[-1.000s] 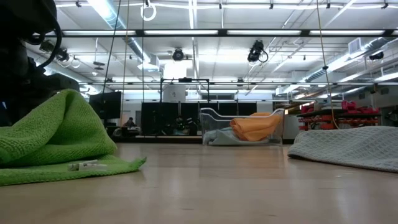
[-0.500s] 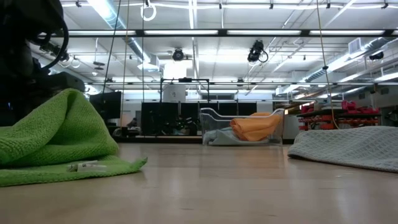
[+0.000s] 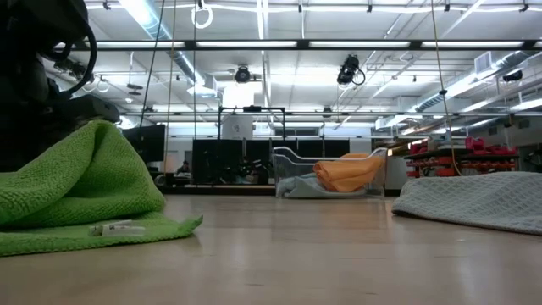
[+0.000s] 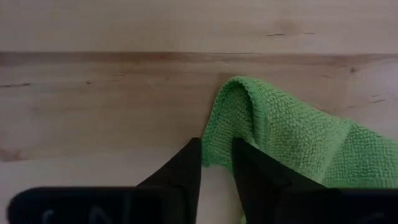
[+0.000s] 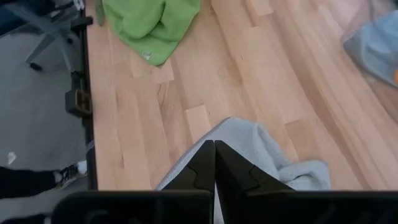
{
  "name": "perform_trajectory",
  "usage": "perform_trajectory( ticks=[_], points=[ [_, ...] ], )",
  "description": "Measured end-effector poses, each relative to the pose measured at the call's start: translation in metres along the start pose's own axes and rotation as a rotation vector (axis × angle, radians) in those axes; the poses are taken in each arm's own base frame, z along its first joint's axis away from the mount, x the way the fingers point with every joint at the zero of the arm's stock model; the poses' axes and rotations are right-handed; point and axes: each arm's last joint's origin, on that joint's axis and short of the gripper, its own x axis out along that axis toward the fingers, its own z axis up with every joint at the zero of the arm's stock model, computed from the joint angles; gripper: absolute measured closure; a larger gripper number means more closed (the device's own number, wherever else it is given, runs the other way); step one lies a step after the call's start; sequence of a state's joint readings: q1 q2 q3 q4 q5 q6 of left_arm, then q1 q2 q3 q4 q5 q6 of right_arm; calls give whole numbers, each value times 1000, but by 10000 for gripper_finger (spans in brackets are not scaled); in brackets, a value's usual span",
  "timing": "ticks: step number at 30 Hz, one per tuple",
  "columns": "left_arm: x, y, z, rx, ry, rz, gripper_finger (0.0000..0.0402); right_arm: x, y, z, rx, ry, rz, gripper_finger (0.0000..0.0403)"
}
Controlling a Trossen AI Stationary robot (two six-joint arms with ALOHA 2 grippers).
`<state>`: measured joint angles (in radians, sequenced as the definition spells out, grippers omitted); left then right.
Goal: Fold microfiber towels
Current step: Fold the green microfiber cloth
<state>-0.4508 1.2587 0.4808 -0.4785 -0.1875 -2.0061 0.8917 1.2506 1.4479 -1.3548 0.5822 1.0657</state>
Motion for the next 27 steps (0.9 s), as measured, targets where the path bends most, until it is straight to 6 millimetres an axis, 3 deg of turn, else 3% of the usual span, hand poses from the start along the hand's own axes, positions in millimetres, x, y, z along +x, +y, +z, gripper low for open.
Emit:
perform_trajectory(
  ticks=[8, 16, 27],
  points=[
    [0, -4, 4, 213, -167, -79, 393, 2, -3, 4, 108, -64, -44, 392],
    [-1, -6, 6, 473, -287, -87, 396, 15, -19, 24, 360, -118, -139, 392],
    [-4, -22, 2, 663, -354, -223, 398, 32, -47, 49, 602, -166, -268, 392]
  ],
)
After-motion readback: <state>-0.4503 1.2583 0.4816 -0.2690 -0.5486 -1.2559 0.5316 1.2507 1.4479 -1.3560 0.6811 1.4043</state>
